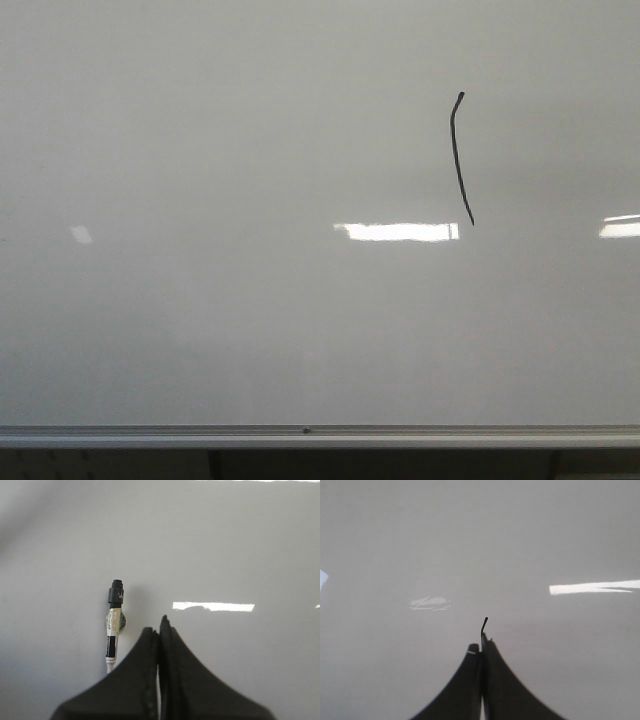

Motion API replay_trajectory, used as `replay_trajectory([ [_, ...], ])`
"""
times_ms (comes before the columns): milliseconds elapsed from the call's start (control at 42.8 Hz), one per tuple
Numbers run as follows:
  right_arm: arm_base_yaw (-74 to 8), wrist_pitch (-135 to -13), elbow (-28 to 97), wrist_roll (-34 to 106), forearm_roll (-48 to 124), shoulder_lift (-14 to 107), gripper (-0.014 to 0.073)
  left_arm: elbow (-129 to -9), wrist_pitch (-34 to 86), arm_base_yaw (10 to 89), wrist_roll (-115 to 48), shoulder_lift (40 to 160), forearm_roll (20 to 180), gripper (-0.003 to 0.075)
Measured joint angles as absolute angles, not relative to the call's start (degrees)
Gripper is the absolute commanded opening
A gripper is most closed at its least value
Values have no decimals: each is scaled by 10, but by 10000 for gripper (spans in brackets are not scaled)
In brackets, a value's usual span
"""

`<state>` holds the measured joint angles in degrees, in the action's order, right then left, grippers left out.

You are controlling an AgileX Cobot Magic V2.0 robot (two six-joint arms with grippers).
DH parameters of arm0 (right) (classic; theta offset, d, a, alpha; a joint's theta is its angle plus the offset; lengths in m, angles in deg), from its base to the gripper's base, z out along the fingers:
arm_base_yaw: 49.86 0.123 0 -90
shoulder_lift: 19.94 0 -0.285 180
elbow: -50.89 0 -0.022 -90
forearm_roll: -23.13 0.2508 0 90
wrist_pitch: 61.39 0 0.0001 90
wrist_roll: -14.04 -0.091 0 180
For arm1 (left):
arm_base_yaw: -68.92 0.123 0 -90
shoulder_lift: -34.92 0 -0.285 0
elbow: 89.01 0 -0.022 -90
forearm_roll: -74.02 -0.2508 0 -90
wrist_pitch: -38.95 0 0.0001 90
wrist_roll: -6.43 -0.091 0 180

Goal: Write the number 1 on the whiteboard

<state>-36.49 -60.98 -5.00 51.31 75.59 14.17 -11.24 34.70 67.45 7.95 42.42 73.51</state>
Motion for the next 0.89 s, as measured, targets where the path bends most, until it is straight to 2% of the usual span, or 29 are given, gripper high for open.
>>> replay_trajectory([
  [608,-365,-607,-54,513,749,142,-61,-112,348,675,80,424,735,-20],
  [749,-365,-607,-70,461,660,142,-61,-112,349,675,80,424,735,-20],
  [889,-388,-608,-94,346,531,136,-61,-112,349,675,80,424,735,-20],
])
